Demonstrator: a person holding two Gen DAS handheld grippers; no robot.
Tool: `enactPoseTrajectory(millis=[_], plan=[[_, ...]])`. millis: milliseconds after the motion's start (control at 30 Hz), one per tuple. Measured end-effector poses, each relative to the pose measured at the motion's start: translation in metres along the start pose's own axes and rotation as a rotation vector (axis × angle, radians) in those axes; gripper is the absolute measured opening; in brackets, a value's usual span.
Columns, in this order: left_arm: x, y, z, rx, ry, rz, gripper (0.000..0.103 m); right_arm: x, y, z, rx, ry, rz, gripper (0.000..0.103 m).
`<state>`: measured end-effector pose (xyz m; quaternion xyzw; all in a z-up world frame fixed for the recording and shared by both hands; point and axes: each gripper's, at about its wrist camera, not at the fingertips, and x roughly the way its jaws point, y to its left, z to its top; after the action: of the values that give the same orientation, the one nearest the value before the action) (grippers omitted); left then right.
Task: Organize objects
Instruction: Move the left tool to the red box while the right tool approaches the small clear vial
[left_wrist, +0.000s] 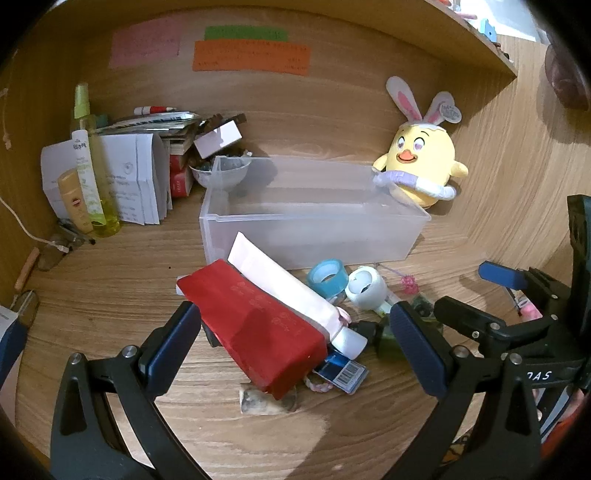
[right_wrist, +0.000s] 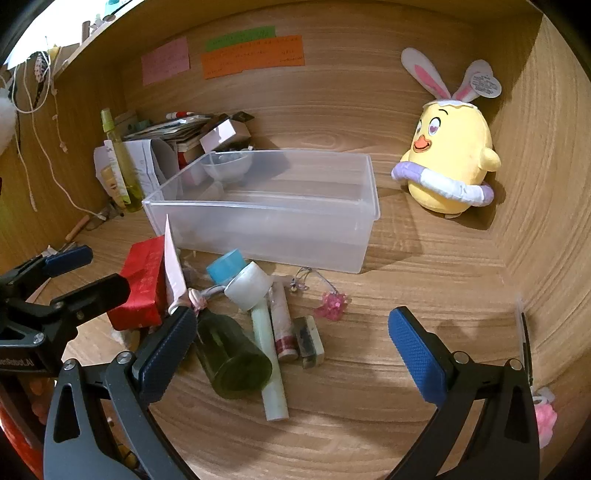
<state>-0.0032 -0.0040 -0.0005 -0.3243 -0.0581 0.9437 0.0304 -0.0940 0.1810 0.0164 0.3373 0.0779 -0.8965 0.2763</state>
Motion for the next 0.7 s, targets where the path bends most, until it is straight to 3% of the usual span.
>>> enactPoseTrajectory(millis=[267, 433, 500, 600, 700], plan=[[0.012, 0.004, 0.002, -0.018, 0.028, -0.003, 0.103, 0.005, -0.004, 0.002, -0.007, 0.004, 0.001, 0.103], [0.019, 0.016, -0.004, -0.05, 0.057, 0.033, 0.103, 0.009, -0.016, 0.002, 0.03, 0.005, -0.013, 0.101], [0.02, 0.022, -0.007, -0.064, 0.067, 0.053, 0.102, 0.011, -0.025, 0.002, 0.051, 0.01, -0.023, 0.096], [0.022, 0.029, -0.01, -0.089, 0.092, 0.07, 0.088, 0.015, -0.037, 0.0, 0.073, 0.031, -0.016, 0.086], [0.026, 0.035, -0.011, -0.112, 0.122, 0.072, 0.086, 0.018, -0.046, -0.004, 0.076, 0.049, -0.022, 0.08]])
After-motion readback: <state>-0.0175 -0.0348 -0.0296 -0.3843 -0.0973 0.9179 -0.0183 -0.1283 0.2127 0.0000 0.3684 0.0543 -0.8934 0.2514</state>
